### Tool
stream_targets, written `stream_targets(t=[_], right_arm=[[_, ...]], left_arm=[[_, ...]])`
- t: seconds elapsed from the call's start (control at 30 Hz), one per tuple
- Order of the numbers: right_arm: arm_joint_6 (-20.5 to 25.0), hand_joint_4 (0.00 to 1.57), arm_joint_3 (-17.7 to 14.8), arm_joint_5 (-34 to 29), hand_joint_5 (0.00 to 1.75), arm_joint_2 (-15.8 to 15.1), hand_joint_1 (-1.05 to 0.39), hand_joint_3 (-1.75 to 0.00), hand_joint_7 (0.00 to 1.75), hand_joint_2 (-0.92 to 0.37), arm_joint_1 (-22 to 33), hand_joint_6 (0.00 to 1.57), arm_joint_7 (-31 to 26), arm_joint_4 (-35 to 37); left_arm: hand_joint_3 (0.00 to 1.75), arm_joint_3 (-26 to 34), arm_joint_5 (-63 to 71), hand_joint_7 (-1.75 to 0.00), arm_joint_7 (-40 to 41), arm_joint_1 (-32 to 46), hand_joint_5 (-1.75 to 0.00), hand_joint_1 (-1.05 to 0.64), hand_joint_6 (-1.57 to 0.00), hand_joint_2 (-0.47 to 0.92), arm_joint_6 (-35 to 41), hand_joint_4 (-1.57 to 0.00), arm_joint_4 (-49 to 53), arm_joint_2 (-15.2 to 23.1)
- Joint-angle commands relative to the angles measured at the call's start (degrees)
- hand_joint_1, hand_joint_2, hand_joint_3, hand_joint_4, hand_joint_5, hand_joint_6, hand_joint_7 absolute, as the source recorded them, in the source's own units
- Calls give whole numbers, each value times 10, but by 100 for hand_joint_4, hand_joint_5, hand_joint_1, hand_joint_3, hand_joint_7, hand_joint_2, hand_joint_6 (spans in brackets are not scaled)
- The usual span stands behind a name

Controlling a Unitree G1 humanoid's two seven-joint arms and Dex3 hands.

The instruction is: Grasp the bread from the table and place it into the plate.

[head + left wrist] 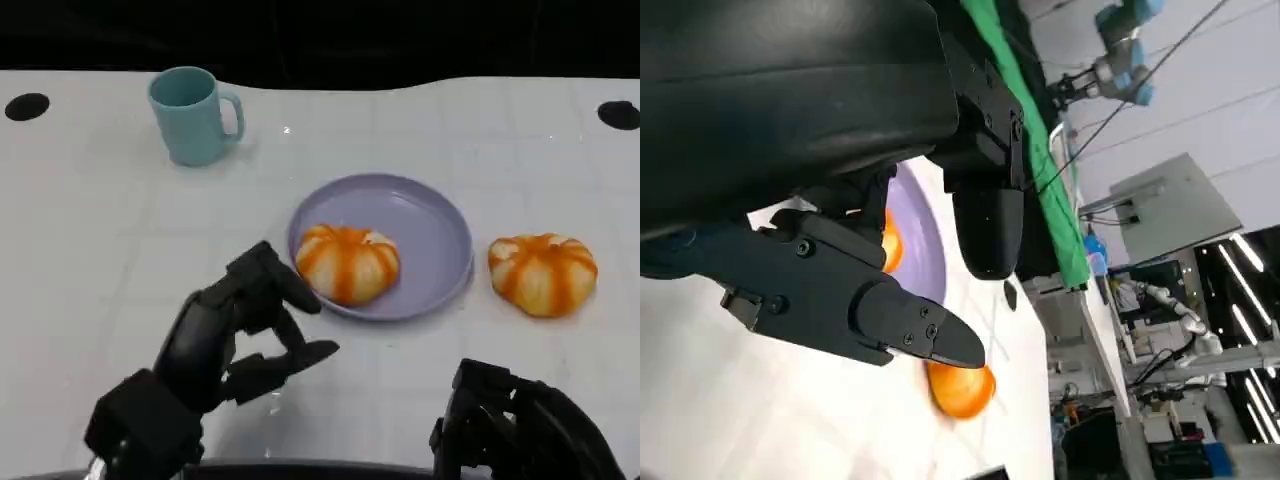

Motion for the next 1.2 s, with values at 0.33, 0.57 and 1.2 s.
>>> stream_targets(t=[0.33, 0.57, 1.2], right_arm=[[-1, 84, 2, 5, 162, -5, -68, -29, 137, -92, 3, 75, 3, -7], [-1, 84, -1, 6, 161, -8, -69, -28, 135, -92, 6, 76, 3, -12], [1, 83, -13, 10, 163, -14, -69, -28, 137, -92, 8, 74, 9, -8]], left_arm=[[6, 41, -177, -175, -131, 102, -175, -27, -52, 92, 171, -68, -103, -2], [10, 53, -198, -175, -156, 133, -175, -25, -52, 91, 205, -70, -120, -10], [13, 74, -193, -175, -209, 126, -175, -29, -51, 87, 203, -72, -86, -19]])
